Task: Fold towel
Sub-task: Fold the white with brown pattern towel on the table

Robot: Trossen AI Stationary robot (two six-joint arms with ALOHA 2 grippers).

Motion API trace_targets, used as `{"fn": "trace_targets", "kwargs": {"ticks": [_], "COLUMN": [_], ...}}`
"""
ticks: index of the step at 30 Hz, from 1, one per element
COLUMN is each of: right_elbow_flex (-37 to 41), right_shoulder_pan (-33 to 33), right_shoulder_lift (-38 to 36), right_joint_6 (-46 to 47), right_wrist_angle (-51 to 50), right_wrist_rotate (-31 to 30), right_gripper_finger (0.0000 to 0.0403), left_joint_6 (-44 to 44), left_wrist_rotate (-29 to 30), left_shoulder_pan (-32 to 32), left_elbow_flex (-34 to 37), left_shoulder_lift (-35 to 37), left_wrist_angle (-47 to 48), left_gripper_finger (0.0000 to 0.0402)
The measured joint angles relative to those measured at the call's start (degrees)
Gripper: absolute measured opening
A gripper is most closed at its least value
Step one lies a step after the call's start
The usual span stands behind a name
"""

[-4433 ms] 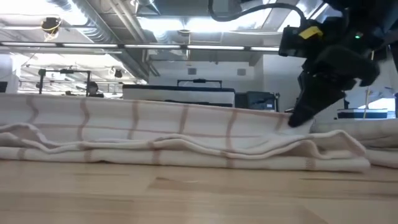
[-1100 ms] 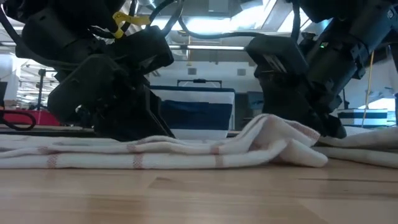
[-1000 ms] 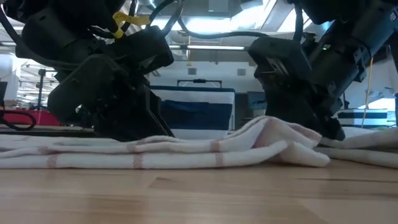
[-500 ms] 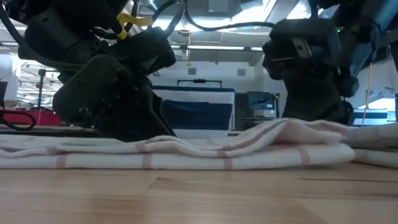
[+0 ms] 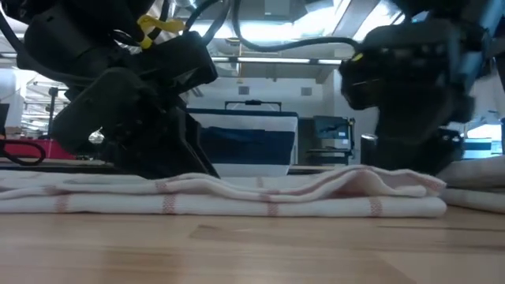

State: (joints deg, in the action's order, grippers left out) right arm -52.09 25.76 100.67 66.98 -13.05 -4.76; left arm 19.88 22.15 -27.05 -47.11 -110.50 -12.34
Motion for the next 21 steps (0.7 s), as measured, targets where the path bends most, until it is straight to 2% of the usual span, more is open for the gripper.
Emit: {"fn": "trace_targets", "kwargs": {"ticks": [3, 7, 10, 16, 21], "right_elbow_flex": [0.15, 0.12, 0.11, -2.81, -8.46], "right_shoulder_pan": [0.11, 0.13, 0.04, 0.11, 0.11], "right_shoulder_lift": [-2.49, -4.34, -4.40, -4.42, -5.71], "right_joint_6": [0.05, 1.77, 1.56, -3.22, -4.57], "right_wrist_angle": [-3.73, -10.62, -8.93, -4.90, -18.73], "right_wrist_rotate": [0.96, -2.93, -4.65, -3.63, -2.33], "right_gripper_finger": [0.0278, 0.0300, 0.0302, 0.0293, 0.0286], "left_joint_6": [0.00, 0.05, 0.28, 0.55, 0.01], "left_wrist_rotate": [0.01, -0.33, -0.43, -0.61, -1.40], "left_shoulder_pan": [-0.49, -0.71, -0.69, -0.69, -0.72], "left_elbow_flex": [0.00, 0.00, 0.02, 0.02, 0.13], "left_shoulder_lift": [0.10, 0.18, 0.17, 0.20, 0.11], "left_wrist_angle": [0.40, 0.48, 0.41, 0.10, -1.24], "left_gripper_finger": [0.0178, 0.0178, 0.0178, 0.0178, 0.0178]}}
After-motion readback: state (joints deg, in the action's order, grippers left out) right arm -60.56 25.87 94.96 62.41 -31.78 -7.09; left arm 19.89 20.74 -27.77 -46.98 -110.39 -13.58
